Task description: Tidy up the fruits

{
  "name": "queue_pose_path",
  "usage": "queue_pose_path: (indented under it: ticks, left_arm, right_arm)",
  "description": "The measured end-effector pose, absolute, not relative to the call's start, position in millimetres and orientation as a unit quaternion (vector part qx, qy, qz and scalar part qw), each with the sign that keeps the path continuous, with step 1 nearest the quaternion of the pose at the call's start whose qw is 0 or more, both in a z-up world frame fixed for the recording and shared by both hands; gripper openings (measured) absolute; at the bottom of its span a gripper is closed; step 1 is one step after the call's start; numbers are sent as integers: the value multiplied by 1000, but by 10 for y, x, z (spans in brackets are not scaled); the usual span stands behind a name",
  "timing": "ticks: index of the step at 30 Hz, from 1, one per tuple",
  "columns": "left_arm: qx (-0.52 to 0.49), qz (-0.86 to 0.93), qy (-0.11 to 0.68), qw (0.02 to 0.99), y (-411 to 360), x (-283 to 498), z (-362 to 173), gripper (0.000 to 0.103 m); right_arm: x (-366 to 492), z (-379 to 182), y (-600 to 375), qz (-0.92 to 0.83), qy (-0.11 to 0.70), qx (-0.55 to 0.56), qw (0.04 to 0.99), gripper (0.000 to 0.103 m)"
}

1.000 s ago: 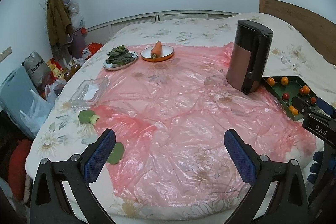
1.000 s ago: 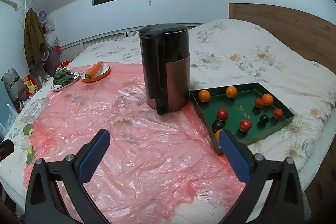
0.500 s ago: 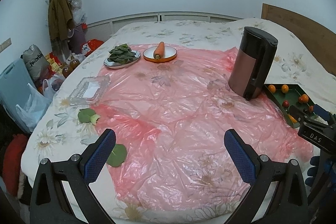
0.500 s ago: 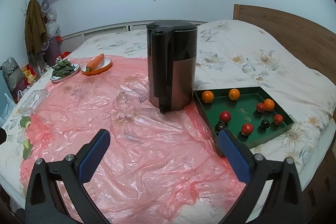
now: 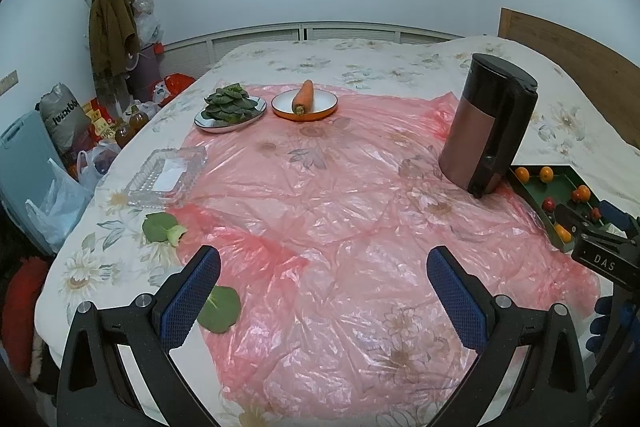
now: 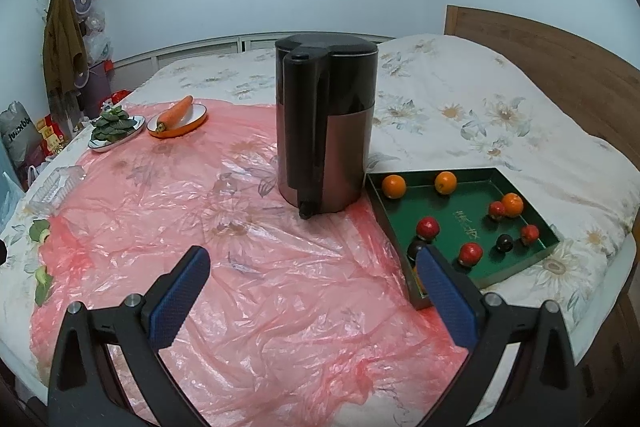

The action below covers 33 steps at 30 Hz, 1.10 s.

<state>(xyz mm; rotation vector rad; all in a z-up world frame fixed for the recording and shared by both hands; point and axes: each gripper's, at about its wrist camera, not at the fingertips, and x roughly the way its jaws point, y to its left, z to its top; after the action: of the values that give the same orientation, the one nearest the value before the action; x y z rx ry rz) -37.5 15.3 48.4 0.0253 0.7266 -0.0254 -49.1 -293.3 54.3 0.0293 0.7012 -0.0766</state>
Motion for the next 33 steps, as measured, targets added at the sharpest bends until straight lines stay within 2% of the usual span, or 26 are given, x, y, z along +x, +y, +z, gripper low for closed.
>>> queue_pose_path:
  ticks: [33]
  left_arm:
    - [9, -22, 384, 923, -43, -75, 243, 102]
  right_arm:
    - [-251, 203, -3099, -47, 374, 18, 926, 103]
